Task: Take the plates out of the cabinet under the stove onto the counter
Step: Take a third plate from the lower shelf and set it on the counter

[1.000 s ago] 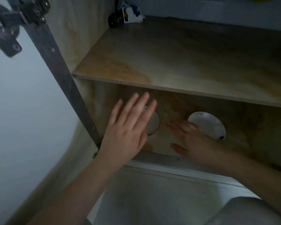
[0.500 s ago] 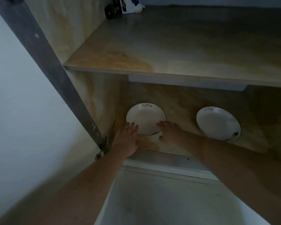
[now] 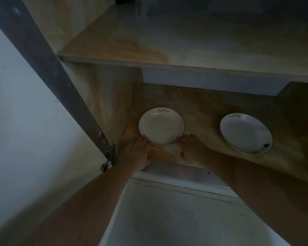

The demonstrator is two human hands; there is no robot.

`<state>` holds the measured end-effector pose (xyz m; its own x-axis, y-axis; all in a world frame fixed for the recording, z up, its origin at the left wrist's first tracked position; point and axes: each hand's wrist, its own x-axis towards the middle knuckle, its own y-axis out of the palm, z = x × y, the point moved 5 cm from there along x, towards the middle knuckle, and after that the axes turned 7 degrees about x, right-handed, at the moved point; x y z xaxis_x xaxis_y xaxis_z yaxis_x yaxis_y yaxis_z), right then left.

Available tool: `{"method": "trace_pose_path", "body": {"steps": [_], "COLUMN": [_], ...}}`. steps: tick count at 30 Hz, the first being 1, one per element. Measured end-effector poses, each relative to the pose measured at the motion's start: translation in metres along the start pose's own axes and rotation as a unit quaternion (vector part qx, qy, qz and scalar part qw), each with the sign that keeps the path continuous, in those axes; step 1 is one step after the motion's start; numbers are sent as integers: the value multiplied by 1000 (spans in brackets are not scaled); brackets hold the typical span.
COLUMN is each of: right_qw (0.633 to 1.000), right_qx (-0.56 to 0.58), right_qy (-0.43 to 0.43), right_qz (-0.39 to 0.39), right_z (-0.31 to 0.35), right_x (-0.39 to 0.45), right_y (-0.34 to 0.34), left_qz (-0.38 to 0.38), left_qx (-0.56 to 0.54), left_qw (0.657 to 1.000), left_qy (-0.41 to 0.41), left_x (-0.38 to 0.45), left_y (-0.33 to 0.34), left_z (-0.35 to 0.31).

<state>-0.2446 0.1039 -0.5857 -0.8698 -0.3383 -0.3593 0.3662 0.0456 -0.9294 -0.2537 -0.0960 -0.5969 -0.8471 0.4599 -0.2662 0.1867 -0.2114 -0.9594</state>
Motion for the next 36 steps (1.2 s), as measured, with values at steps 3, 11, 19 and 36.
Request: {"method": "trace_pose_path", "body": {"steps": [3,11,19,36], "right_qw": [999,991,791,547], "right_qx": [-15,99,569,790], "right_qy": [-17,62,209,273], "right_qz": [-24,-66,-88,-39], "right_z": [1,-9,-36,-25], "right_x": [-2,4,8,-12], "right_y": [-2,-8,2,9], "left_qz": [-22,-169,1,63], "left_qx": [14,-286,-796,-813], "left_qw": [999,938,504,506], "left_qy": [19,-102,-335,-281], "left_x": [5,4,11,-9], "left_y": [-5,-19,0,1], "left_z": [-5,26,20,34]}}
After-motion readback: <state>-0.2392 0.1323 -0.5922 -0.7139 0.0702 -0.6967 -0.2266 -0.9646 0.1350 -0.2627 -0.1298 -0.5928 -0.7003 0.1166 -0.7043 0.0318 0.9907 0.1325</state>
